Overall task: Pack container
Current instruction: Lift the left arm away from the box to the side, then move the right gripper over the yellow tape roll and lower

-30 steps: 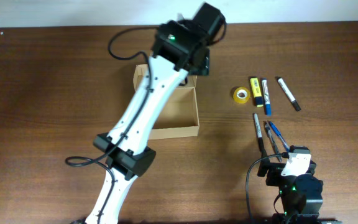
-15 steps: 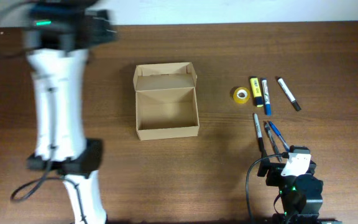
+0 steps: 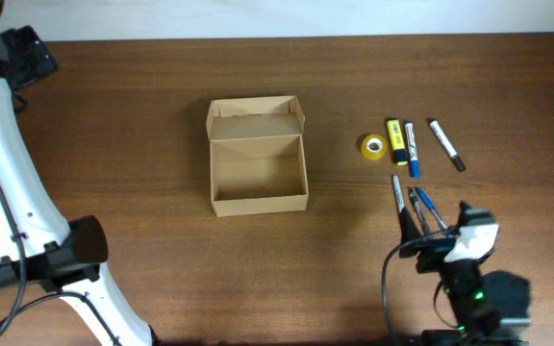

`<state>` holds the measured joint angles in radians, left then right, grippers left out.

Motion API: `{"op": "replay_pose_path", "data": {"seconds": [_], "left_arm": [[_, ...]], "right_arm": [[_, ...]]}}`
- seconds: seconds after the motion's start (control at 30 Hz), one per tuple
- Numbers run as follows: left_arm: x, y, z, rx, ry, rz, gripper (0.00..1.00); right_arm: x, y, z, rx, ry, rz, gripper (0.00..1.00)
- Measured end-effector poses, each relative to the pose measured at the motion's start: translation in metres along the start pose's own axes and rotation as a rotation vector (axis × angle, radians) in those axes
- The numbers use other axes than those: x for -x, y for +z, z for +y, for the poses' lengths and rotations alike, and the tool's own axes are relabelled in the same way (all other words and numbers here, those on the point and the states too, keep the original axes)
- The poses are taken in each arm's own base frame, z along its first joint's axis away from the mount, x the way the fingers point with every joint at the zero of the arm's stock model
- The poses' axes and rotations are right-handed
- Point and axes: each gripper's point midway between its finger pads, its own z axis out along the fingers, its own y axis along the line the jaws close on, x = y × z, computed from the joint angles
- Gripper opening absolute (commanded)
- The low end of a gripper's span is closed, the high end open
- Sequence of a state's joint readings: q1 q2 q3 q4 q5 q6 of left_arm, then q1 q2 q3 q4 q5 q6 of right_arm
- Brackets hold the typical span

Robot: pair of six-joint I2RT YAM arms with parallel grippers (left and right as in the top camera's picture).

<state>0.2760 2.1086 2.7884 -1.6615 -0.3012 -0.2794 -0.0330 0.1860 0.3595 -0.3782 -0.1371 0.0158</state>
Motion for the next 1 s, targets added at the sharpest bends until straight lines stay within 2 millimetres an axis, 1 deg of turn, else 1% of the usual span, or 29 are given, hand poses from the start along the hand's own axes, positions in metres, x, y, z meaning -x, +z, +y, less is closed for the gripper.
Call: {"op": "replay_pose_path", "data": {"seconds": [0.07,0.13,0.23,0.3,0.33,0.4,0.47,0.53,0.6,0.63,0.67,0.77,0.83,0.9,1.0], "left_arm": [[-0.002,0.011,0.003,0.012,-0.003,0.024,1.00],[-0.007,0.023,0.002,0.022,0.004,0.052,1.00],[-0.016,0.043,-0.004,0.029,0.019,0.099,1.00],[-0.023,0.056,-0.006,0.037,0.030,0.131,1.00],[-0.026,0.062,-0.008,0.039,0.035,0.147,1.00],[-0.032,0.070,-0.008,0.046,0.043,0.172,1.00],[-0.037,0.076,-0.009,0.052,0.048,0.191,1.00],[-0.042,0.080,-0.009,0.055,0.053,0.208,1.00],[-0.044,0.082,-0.009,0.056,0.056,0.217,1.00],[-0.045,0.083,-0.009,0.056,0.057,0.219,1.00],[-0.045,0.083,-0.009,0.057,0.057,0.221,1.00],[-0.045,0.083,-0.009,0.057,0.057,0.221,1.00],[-0.045,0.083,-0.009,0.057,0.057,0.221,1.00],[-0.045,0.083,-0.009,0.057,0.057,0.221,1.00],[-0.045,0.083,-0.009,0.057,0.057,0.221,1.00]], "right_arm": [[0.026,0.001,0.002,0.007,0.005,0.032,0.99],[0.044,0.007,0.002,0.011,0.015,0.104,0.99],[0.064,0.029,0.001,0.018,0.042,0.271,0.99],[0.079,0.050,0.002,0.037,0.065,0.381,0.99],[0.088,0.064,0.003,0.056,0.078,0.439,0.99],[0.106,0.090,0.009,0.109,0.103,0.502,0.99],[0.121,0.115,0.022,0.198,0.138,0.536,0.99],[0.131,0.138,0.037,0.310,0.176,0.553,0.99],[0.137,0.160,0.048,0.402,0.205,0.551,0.99],[0.137,0.168,0.051,0.427,0.222,0.560,0.99],[0.131,0.179,0.052,0.433,0.255,0.586,0.99],[0.104,0.200,0.047,0.383,0.324,0.681,0.99],[0.073,0.211,0.040,0.299,0.341,0.777,0.99],[0.047,0.219,0.039,0.233,0.329,0.849,0.99],[0.008,0.231,0.048,0.167,0.275,0.949,1.00]]}}
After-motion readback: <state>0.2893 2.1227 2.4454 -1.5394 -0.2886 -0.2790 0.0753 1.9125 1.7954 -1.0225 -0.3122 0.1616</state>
